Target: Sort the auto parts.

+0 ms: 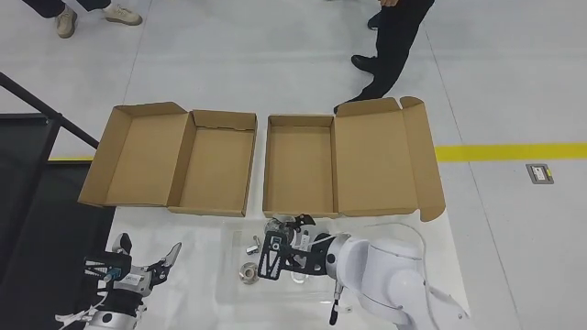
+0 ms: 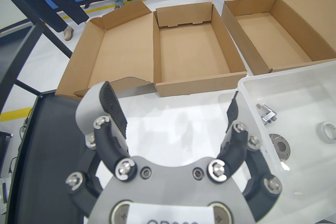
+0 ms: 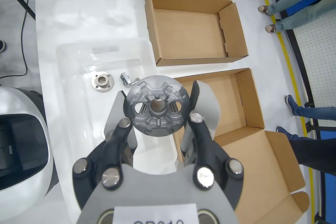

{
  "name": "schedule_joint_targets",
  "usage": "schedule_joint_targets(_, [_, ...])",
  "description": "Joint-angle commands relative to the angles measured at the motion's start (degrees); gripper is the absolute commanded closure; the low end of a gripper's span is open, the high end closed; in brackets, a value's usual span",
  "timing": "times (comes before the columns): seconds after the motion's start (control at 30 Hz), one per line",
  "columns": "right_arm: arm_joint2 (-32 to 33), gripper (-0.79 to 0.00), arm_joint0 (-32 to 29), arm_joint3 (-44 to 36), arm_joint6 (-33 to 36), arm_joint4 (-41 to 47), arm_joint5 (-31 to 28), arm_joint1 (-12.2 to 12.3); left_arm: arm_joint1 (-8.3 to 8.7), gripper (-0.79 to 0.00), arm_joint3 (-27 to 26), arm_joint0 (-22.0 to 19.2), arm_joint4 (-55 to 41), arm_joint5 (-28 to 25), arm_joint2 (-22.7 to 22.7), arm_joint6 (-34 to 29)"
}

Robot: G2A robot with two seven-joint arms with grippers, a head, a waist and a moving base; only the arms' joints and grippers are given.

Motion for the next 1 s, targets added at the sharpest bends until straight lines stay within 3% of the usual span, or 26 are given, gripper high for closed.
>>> schedule_joint_targets(0.0, [0.00, 0.000, 0.00, 0.00, 0.00, 0.00, 0.00, 0.00, 0.00, -0.785, 0.00, 0.00, 0.00, 0.00, 0.00, 0.00])
schedule_joint_targets(0.17, [-0.08, 0.000, 2.18, 4.63, -3.16, 1.72, 6.07, -0.85, 0.00, -0.785, 0.00, 0.00, 0.00, 0.00, 0.00, 0.00])
schedule_joint_targets(0.4, [-0.82, 0.000, 11.38, 17.28, -8.96, 7.72, 14.76, -3.26, 0.00, -0.785, 0.00, 0.00, 0.00, 0.00, 0.00, 0.00])
schedule_joint_targets(0.63, [-2.90, 0.000, 20.83, 31.70, -10.34, 10.62, 24.68, -6.13, 0.00, -0.785, 0.00, 0.00, 0.00, 0.00, 0.00, 0.00])
schedule_joint_targets(0.97, [-9.86, 0.000, 33.83, 56.88, -14.17, 14.92, 29.30, -11.92, 0.00, -0.785, 0.00, 0.00, 0.00, 0.00, 0.00, 0.00])
